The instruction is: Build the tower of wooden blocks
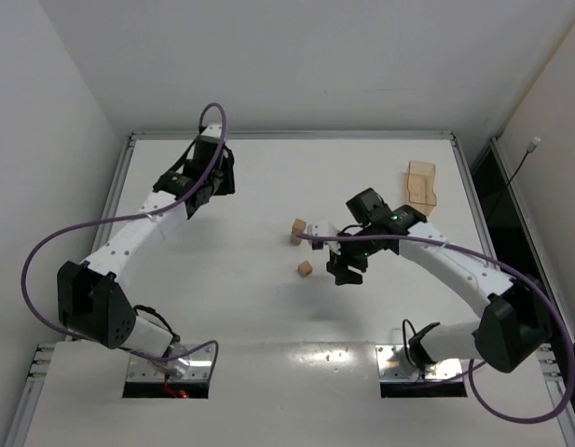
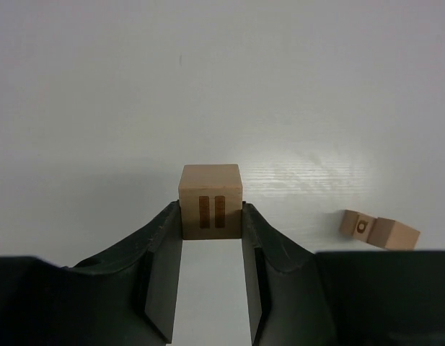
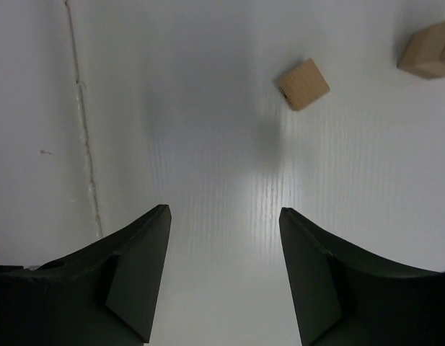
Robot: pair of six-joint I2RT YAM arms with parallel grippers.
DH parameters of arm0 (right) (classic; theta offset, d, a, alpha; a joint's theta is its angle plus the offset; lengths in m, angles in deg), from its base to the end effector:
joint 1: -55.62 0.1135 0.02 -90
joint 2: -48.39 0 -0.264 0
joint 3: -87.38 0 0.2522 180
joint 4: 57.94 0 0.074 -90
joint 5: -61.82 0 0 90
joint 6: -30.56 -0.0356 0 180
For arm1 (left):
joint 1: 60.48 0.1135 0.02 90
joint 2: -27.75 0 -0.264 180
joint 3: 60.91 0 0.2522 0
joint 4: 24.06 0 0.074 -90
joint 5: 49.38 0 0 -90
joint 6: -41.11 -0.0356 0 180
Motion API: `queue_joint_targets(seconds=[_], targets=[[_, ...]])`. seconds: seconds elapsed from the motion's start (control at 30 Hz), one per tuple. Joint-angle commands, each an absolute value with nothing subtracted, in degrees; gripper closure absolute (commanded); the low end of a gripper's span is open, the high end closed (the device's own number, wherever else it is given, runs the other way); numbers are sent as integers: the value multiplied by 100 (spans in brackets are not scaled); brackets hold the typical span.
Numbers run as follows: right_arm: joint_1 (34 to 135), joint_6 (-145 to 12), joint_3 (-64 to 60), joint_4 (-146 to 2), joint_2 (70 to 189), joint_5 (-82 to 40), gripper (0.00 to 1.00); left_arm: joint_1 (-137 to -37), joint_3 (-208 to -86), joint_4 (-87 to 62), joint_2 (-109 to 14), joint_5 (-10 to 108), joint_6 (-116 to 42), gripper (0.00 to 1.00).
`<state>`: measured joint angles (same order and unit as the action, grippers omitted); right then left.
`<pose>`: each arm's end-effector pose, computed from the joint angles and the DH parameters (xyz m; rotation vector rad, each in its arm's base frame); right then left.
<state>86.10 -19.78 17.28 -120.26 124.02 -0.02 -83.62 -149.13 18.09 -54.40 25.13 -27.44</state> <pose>0.2028 0.1389 0.2473 -1.6316 2.0973 0.6219 0.3001 -0.1179 0.3379 -0.1183 2.1748 -0.1459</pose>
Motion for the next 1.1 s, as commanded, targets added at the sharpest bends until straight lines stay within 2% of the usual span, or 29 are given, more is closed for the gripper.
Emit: queue_joint_targets(seconds=[0.0,0.13,0.27,0.7,0.87,1.07], targets=[[8858,-1321,1622,-11496,12599,495,41,-8071,-15201,1871,-5487,2691,-2815,100],[9096,-1216,1622,-11108,12950,548,42,-7921,-15263,1871,-5671,2805,-2763,100],[9341,-1110,1315,-10993,13520,548,49,-7867,-15325,1871,-5794,2867,-2762,100],[9456,-205,393,-11081,14663,425,50,-7762,-15482,1871,-6101,2919,-2709,100],[9333,207,-223,-11722,15122,574,50,-7648,-15605,1924,-6216,3042,-2709,100],[9333,683,-338,-12082,15376,574,50,-7534,-15659,1924,-6392,3157,-2604,100]])
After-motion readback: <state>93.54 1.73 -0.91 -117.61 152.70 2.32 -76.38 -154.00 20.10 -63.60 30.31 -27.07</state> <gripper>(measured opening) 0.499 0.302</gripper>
